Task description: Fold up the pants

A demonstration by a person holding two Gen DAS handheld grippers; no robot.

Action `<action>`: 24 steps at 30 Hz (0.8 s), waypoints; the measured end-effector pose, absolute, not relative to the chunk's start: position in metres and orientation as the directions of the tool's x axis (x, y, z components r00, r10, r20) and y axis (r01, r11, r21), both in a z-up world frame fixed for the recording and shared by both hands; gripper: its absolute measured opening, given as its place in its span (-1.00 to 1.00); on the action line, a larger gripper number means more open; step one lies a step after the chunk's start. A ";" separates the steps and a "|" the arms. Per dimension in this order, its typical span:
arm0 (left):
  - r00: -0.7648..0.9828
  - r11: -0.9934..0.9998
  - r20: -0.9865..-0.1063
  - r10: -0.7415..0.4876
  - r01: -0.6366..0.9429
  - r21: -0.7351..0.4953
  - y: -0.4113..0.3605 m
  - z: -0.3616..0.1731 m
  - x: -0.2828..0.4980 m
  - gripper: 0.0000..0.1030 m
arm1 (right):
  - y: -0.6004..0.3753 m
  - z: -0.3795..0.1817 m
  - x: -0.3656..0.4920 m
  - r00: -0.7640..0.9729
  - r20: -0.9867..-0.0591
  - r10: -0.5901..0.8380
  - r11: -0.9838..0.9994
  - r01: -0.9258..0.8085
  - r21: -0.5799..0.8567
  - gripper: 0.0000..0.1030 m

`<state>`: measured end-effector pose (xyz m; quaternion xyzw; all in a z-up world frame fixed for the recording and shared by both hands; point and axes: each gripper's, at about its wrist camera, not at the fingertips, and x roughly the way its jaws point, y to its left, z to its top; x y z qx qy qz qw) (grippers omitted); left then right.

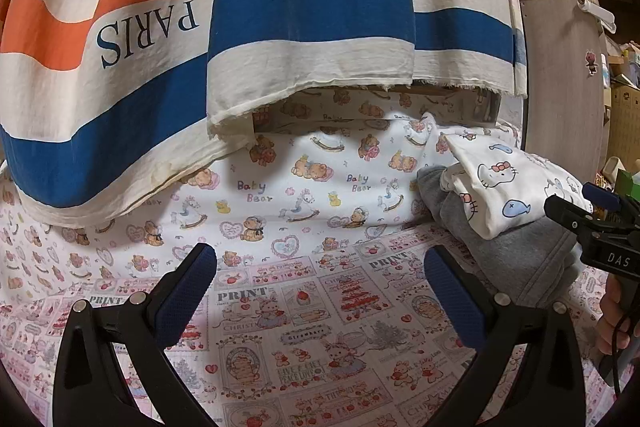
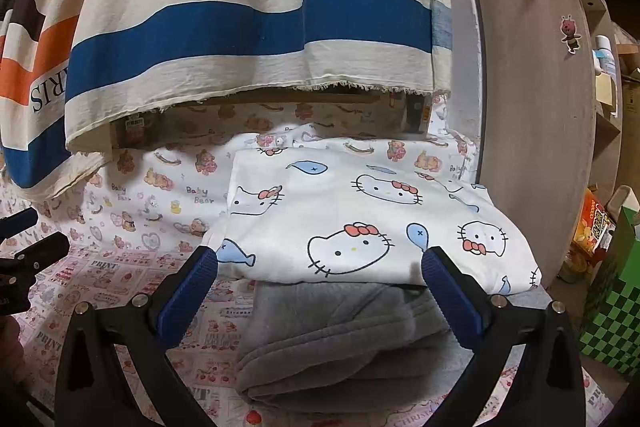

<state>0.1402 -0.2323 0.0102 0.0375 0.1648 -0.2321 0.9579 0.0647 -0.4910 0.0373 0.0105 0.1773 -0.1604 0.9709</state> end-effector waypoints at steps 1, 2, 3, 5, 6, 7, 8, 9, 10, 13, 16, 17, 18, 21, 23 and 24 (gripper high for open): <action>0.838 0.890 -0.334 -0.432 0.456 -0.005 -0.232 0.010 0.140 0.99 | -0.491 0.037 0.065 0.886 -0.348 -0.308 0.948 0.316 -0.036 0.99; 0.838 0.890 -0.334 -0.432 0.456 -0.006 -0.232 0.010 0.140 0.99 | -0.491 0.037 0.065 0.885 -0.347 -0.310 0.948 0.317 -0.036 0.99; 0.838 0.890 -0.334 -0.432 0.456 -0.006 -0.232 0.010 0.140 0.99 | -0.491 0.037 0.065 0.885 -0.348 -0.310 0.947 0.318 -0.036 0.99; 0.838 0.890 -0.334 -0.432 0.457 -0.005 -0.232 0.010 0.140 0.99 | -0.491 0.037 0.065 0.884 -0.349 -0.311 0.947 0.319 -0.035 0.99; 0.838 0.890 -0.334 -0.431 0.456 -0.005 -0.232 0.010 0.140 0.99 | -0.491 0.037 0.065 0.884 -0.350 -0.311 0.947 0.319 -0.035 0.99; 0.838 0.890 -0.334 -0.431 0.455 -0.005 -0.232 0.010 0.140 0.99 | -0.491 0.037 0.065 0.884 -0.349 -0.312 0.947 0.320 -0.036 0.99; 0.837 0.889 -0.334 -0.433 0.457 -0.006 -0.232 0.010 0.140 0.99 | -0.491 0.036 0.065 0.883 -0.349 -0.313 0.946 0.321 -0.036 0.99; 0.837 0.889 -0.334 -0.432 0.457 -0.005 -0.232 0.010 0.141 0.99 | -0.491 0.036 0.065 0.883 -0.350 -0.313 0.946 0.321 -0.036 0.99; 0.838 0.890 -0.335 -0.431 0.456 -0.005 -0.232 0.010 0.141 0.99 | -0.492 0.036 0.065 0.883 -0.350 -0.313 0.946 0.321 -0.036 0.99; 0.837 0.890 -0.336 -0.432 0.457 -0.005 -0.232 0.010 0.141 0.99 | -0.492 0.036 0.065 0.881 -0.353 -0.315 0.945 0.324 -0.035 0.99; 0.837 0.890 -0.338 -0.431 0.456 -0.006 -0.231 0.010 0.142 0.99 | -0.492 0.036 0.065 0.881 -0.354 -0.315 0.946 0.324 -0.035 0.99; 0.837 0.890 -0.338 -0.431 0.456 -0.005 -0.231 0.010 0.142 0.99 | -0.492 0.036 0.065 0.881 -0.352 -0.315 0.945 0.324 -0.036 0.99; 0.837 0.890 -0.339 -0.431 0.456 -0.005 -0.231 0.010 0.142 0.99 | -0.492 0.036 0.065 0.881 -0.353 -0.315 0.945 0.324 -0.036 0.99; 0.837 0.890 -0.338 -0.430 0.455 -0.005 -0.231 0.010 0.142 0.99 | -0.492 0.036 0.065 0.880 -0.354 -0.316 0.945 0.325 -0.036 0.99; 0.836 0.890 -0.338 -0.432 0.457 -0.005 -0.232 0.010 0.142 0.99 | -0.493 0.035 0.065 0.879 -0.357 -0.317 0.945 0.326 -0.035 0.99; 0.836 0.890 -0.338 -0.432 0.457 -0.005 -0.231 0.010 0.142 0.99 | -0.494 0.035 0.066 0.877 -0.360 -0.318 0.944 0.327 -0.036 0.99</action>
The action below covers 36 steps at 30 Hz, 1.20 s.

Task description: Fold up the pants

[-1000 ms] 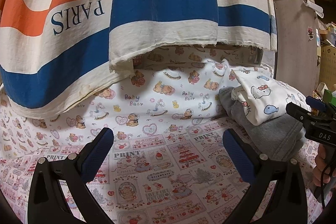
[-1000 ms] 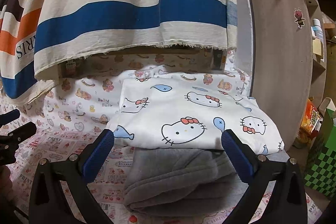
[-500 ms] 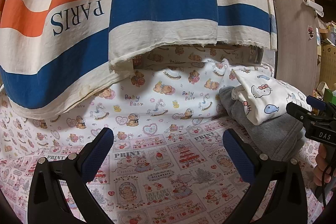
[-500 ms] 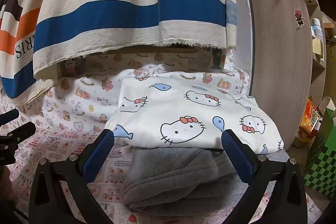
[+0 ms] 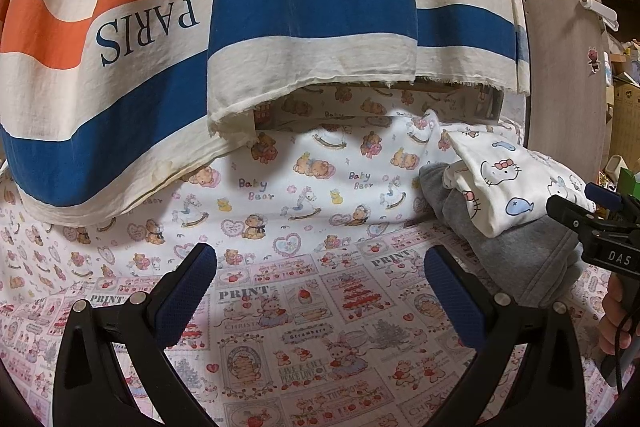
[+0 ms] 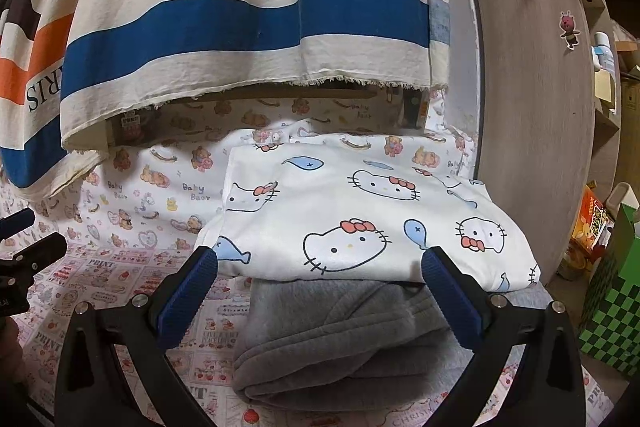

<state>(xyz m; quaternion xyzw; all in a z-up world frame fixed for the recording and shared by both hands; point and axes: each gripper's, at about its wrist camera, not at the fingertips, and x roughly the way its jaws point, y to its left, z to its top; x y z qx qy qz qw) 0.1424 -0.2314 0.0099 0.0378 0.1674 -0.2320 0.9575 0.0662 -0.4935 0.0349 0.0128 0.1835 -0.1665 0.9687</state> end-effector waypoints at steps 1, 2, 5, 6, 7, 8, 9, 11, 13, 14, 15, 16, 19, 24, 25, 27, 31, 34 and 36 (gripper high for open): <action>0.836 0.890 -0.339 -0.431 0.457 -0.005 -0.231 0.010 0.143 0.99 | -0.494 0.034 0.067 0.874 -0.367 -0.318 0.944 0.328 -0.036 0.99; 0.836 0.890 -0.339 -0.431 0.457 -0.005 -0.232 0.010 0.143 0.99 | -0.495 0.033 0.068 0.872 -0.374 -0.315 0.945 0.326 -0.034 0.99; 0.836 0.890 -0.341 -0.430 0.455 -0.005 -0.230 0.009 0.143 0.99 | -0.498 0.032 0.068 0.871 -0.382 -0.307 0.946 0.324 -0.020 0.99; 0.836 0.890 -0.341 -0.431 0.456 -0.005 -0.230 0.009 0.143 0.99 | -0.499 0.032 0.067 0.872 -0.382 -0.307 0.945 0.326 -0.015 0.99; 0.836 0.890 -0.341 -0.431 0.457 -0.004 -0.230 0.009 0.143 0.99 | -0.499 0.032 0.068 0.871 -0.383 -0.307 0.945 0.327 -0.014 0.99; 0.836 0.890 -0.341 -0.429 0.455 -0.003 -0.231 0.009 0.143 0.99 | -0.499 0.032 0.068 0.870 -0.385 -0.307 0.945 0.327 -0.014 0.99; 0.836 0.890 -0.341 -0.429 0.456 -0.003 -0.231 0.009 0.143 0.99 | -0.499 0.032 0.068 0.870 -0.387 -0.306 0.945 0.326 -0.015 0.99; 0.836 0.890 -0.341 -0.430 0.456 -0.004 -0.230 0.009 0.143 0.99 | -0.498 0.032 0.069 0.869 -0.389 -0.305 0.946 0.324 -0.018 0.99; 0.836 0.890 -0.341 -0.429 0.456 -0.004 -0.231 0.009 0.142 0.99 | -0.497 0.033 0.069 0.869 -0.389 -0.305 0.946 0.323 -0.021 0.99; 0.836 0.890 -0.342 -0.429 0.456 -0.003 -0.231 0.009 0.142 0.99 | -0.497 0.033 0.069 0.869 -0.389 -0.306 0.946 0.323 -0.022 0.99; 0.836 0.890 -0.342 -0.429 0.455 -0.003 -0.231 0.009 0.142 0.99 | -0.497 0.033 0.069 0.869 -0.388 -0.306 0.946 0.323 -0.023 0.99; 0.836 0.890 -0.342 -0.429 0.455 -0.003 -0.231 0.009 0.142 0.99 | -0.497 0.033 0.069 0.869 -0.388 -0.305 0.946 0.322 -0.023 0.99; 0.836 0.890 -0.342 -0.429 0.456 -0.003 -0.231 0.009 0.143 0.99 | -0.497 0.033 0.069 0.869 -0.390 -0.305 0.947 0.322 -0.023 0.99; 0.836 0.890 -0.342 -0.430 0.456 -0.003 -0.231 0.009 0.143 0.99 | -0.497 0.033 0.069 0.868 -0.391 -0.305 0.946 0.322 -0.023 0.99; 0.836 0.890 -0.342 -0.430 0.456 -0.003 -0.232 0.009 0.143 0.99 | -0.497 0.033 0.070 0.868 -0.392 -0.304 0.947 0.321 -0.023 0.99; 0.836 0.890 -0.342 -0.430 0.457 -0.003 -0.231 0.009 0.143 0.99 | -0.497 0.033 0.069 0.869 -0.390 -0.304 0.947 0.322 -0.022 0.99; 0.835 0.890 -0.343 -0.430 0.457 -0.003 -0.231 0.009 0.143 0.99 | -0.496 0.033 0.069 0.869 -0.391 -0.304 0.947 0.320 -0.025 0.99; 0.835 0.890 -0.343 -0.430 0.457 -0.003 -0.231 0.009 0.143 0.99 | -0.496 0.034 0.069 0.869 -0.390 -0.305 0.947 0.320 -0.026 0.99; 0.835 0.889 -0.343 -0.431 0.458 -0.003 -0.231 0.008 0.144 0.99 | -0.495 0.034 0.069 0.869 -0.389 -0.305 0.947 0.319 -0.028 0.99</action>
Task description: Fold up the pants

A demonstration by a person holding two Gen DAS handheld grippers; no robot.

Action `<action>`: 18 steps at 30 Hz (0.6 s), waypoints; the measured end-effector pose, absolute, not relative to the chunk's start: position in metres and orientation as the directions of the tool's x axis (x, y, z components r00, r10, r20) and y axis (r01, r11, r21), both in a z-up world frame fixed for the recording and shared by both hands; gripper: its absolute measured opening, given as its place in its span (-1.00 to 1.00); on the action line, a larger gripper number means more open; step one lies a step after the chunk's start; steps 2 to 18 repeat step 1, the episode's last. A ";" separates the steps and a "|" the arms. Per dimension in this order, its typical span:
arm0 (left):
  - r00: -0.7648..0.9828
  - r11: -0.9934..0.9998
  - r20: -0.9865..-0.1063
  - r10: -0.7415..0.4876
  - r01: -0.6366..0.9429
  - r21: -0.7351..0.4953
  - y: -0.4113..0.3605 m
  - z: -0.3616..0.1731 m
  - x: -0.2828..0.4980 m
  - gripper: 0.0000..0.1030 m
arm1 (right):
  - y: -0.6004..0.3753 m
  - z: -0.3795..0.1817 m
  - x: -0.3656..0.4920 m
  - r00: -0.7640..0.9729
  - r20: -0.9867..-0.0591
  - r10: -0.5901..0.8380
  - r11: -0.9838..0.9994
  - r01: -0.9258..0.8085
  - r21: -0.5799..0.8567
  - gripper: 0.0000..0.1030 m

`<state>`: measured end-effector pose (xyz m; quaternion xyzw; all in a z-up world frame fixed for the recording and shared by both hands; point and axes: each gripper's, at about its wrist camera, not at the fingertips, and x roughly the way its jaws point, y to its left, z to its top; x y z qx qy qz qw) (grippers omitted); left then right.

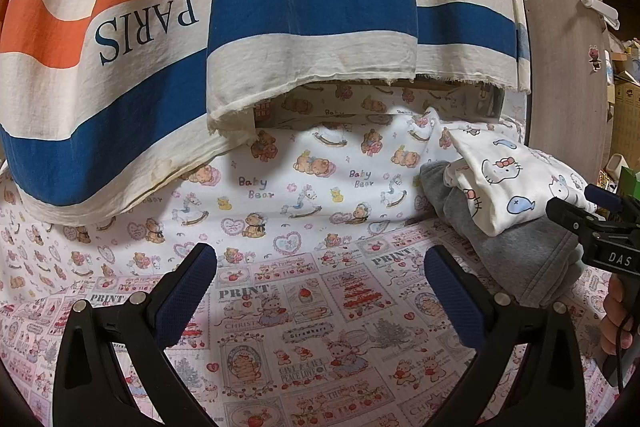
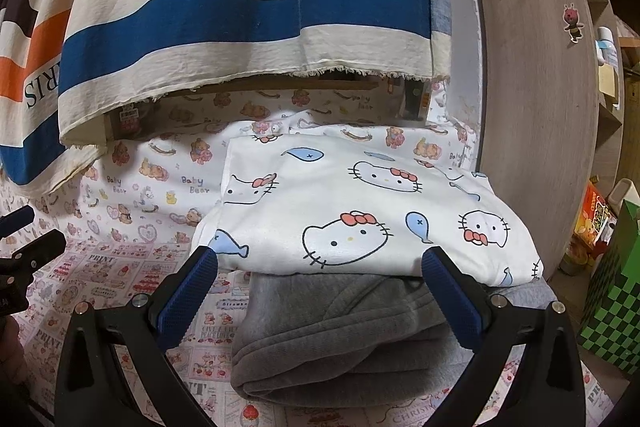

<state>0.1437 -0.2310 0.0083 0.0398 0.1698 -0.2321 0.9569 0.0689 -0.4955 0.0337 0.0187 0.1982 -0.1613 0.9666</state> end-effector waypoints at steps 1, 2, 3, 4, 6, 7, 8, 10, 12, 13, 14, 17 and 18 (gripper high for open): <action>0.834 0.889 -0.344 -0.431 0.458 -0.003 -0.230 0.008 0.144 0.99 | -0.495 0.034 0.069 0.870 -0.389 -0.304 0.948 0.318 -0.029 0.99; 0.834 0.889 -0.344 -0.431 0.458 -0.003 -0.230 0.008 0.144 0.99 | -0.495 0.034 0.069 0.870 -0.389 -0.304 0.948 0.318 -0.029 0.99; 0.834 0.889 -0.344 -0.431 0.458 -0.003 -0.230 0.008 0.144 0.99 | -0.495 0.034 0.069 0.870 -0.389 -0.304 0.948 0.318 -0.029 0.99; 0.834 0.889 -0.344 -0.431 0.458 -0.003 -0.230 0.008 0.144 0.99 | -0.495 0.034 0.069 0.870 -0.389 -0.304 0.948 0.318 -0.029 0.99; 0.834 0.889 -0.344 -0.431 0.458 -0.003 -0.230 0.008 0.144 0.99 | -0.495 0.034 0.069 0.870 -0.389 -0.304 0.948 0.318 -0.029 0.99; 0.834 0.889 -0.344 -0.431 0.458 -0.003 -0.230 0.008 0.144 0.99 | -0.495 0.034 0.069 0.870 -0.389 -0.304 0.948 0.318 -0.029 0.99; 0.834 0.889 -0.344 -0.431 0.458 -0.003 -0.230 0.008 0.144 0.99 | -0.495 0.034 0.069 0.870 -0.389 -0.304 0.948 0.318 -0.029 0.99; 0.834 0.889 -0.344 -0.431 0.458 -0.003 -0.230 0.008 0.144 0.99 | -0.495 0.034 0.069 0.870 -0.389 -0.304 0.948 0.318 -0.029 0.99; 0.834 0.889 -0.344 -0.431 0.458 -0.003 -0.230 0.008 0.144 0.99 | -0.495 0.034 0.069 0.870 -0.389 -0.304 0.948 0.318 -0.029 0.99; 0.834 0.889 -0.344 -0.431 0.458 -0.003 -0.230 0.008 0.144 0.99 | -0.495 0.034 0.069 0.870 -0.389 -0.304 0.948 0.318 -0.029 0.99; 0.834 0.889 -0.344 -0.431 0.458 -0.003 -0.230 0.008 0.144 0.99 | -0.495 0.034 0.069 0.870 -0.389 -0.304 0.948 0.318 -0.029 0.99; 0.834 0.889 -0.344 -0.431 0.458 -0.003 -0.230 0.008 0.144 0.99 | -0.495 0.034 0.069 0.870 -0.389 -0.304 0.948 0.318 -0.029 0.99; 0.834 0.889 -0.344 -0.431 0.458 -0.003 -0.230 0.008 0.144 0.99 | -0.495 0.034 0.069 0.870 -0.389 -0.304 0.948 0.318 -0.029 0.99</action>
